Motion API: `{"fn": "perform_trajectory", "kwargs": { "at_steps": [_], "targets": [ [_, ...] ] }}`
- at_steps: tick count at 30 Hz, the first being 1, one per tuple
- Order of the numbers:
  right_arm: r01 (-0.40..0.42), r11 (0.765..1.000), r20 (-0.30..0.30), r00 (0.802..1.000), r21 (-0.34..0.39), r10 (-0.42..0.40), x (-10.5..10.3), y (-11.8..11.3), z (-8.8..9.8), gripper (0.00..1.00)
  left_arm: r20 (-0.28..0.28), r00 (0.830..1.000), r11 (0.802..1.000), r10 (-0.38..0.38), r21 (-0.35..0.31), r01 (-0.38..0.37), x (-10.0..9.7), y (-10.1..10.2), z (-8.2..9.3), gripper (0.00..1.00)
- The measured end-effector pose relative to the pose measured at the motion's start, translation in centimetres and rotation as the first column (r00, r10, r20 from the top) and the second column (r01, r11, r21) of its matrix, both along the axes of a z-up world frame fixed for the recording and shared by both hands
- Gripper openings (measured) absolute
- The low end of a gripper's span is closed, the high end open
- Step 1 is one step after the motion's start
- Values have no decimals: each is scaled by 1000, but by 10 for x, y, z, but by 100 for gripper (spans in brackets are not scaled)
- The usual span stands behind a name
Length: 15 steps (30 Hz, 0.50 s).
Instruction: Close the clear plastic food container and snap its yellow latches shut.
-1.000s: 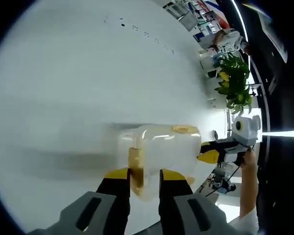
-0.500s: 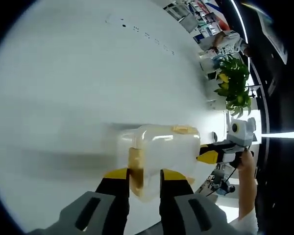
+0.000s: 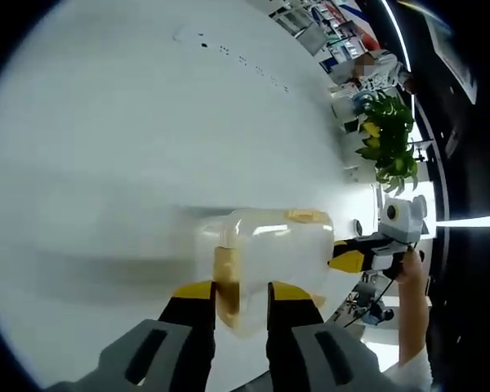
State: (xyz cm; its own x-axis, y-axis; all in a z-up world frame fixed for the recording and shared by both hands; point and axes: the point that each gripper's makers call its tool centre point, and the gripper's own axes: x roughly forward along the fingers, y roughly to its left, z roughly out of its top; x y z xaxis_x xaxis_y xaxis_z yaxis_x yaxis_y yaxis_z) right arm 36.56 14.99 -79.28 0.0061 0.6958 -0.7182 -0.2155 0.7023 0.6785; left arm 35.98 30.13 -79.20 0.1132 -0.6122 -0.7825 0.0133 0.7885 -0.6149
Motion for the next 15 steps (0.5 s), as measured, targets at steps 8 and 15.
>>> {"fn": "perform_trajectory", "kwargs": {
  "at_steps": [8,15],
  "targets": [
    [9,1000,5,1000,-3,-9,-5,0,3,17,10,1000,1000,-8,0,8,0,0,2,16],
    [24,1000,30,999,-5,-23,-4,-1,5,17,52,999,1000,-2,-18,3,1,1,3,17]
  ]
}}
